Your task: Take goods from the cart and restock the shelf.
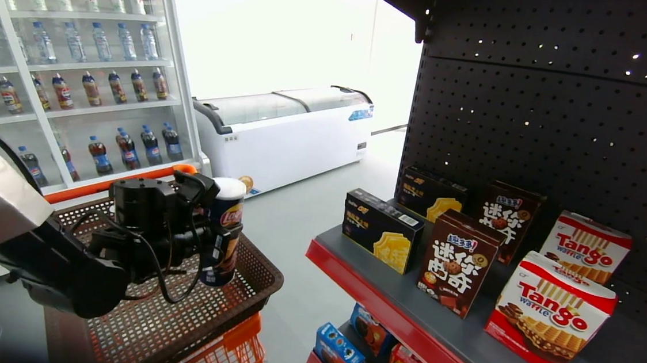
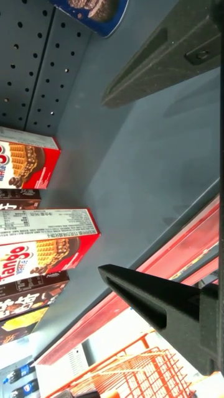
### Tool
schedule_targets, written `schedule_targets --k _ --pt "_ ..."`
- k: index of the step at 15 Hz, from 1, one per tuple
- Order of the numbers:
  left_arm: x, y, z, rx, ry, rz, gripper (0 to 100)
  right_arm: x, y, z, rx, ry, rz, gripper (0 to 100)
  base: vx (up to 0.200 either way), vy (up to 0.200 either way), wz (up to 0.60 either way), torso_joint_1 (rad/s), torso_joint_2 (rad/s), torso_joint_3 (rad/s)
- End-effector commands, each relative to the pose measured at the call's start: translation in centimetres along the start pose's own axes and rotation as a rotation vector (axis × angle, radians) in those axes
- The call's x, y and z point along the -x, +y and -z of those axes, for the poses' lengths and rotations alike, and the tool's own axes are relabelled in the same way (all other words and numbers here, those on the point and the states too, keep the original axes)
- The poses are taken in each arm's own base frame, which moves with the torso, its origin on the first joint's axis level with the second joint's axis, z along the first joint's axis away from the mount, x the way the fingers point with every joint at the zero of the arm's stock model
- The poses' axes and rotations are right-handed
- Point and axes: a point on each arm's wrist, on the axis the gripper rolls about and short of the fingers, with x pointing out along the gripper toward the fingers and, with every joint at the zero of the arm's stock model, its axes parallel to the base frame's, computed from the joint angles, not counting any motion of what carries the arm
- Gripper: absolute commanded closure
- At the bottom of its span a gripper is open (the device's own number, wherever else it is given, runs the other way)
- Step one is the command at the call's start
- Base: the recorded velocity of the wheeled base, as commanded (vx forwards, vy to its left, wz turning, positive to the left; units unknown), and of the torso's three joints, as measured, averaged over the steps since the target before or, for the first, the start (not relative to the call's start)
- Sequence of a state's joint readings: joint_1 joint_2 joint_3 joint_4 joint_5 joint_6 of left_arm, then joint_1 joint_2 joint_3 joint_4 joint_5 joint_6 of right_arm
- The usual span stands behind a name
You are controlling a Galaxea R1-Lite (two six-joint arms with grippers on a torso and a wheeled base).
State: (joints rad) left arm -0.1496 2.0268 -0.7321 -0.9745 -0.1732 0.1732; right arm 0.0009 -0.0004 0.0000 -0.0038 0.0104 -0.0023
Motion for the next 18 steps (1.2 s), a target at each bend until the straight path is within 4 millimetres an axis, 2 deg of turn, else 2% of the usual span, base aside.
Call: schedule_targets --k 1,6,11,14,18 --pt "2.2 -1.1 -4.2 -0.023 -0.1 0.072 100 0.0 0.0 0.0 0.001 0.0 -0.001 0 0.0 0.0 0.0 0.0 0.0 0.0" --pt "6.2 -2.1 -6.6 0.013 -0.128 0.271 100 0.0 0.0 0.0 0.001 0.0 -0.001 0 0.0 0.0 0.0 0.0 0.0 0.0" --pt "8.0 -3.0 -7.2 -0.044 -0.157 0.29 100 0.0 0.0 0.0 0.001 0.0 -0.001 0 0.0 0.0 0.0 0.0 0.0 0.0" --pt "10.4 -3.0 -8.5 0.006 -0.188 0.319 100 0.0 0.0 0.0 0.001 0.0 -0.001 0 0.0 0.0 0.0 0.0 0.0 0.0" --pt "11.9 -3.3 -9.0 0.03 -0.199 0.343 100 0.0 0.0 0.0 0.001 0.0 -0.001 0 0.0 0.0 0.0 0.0 0.0 0.0"
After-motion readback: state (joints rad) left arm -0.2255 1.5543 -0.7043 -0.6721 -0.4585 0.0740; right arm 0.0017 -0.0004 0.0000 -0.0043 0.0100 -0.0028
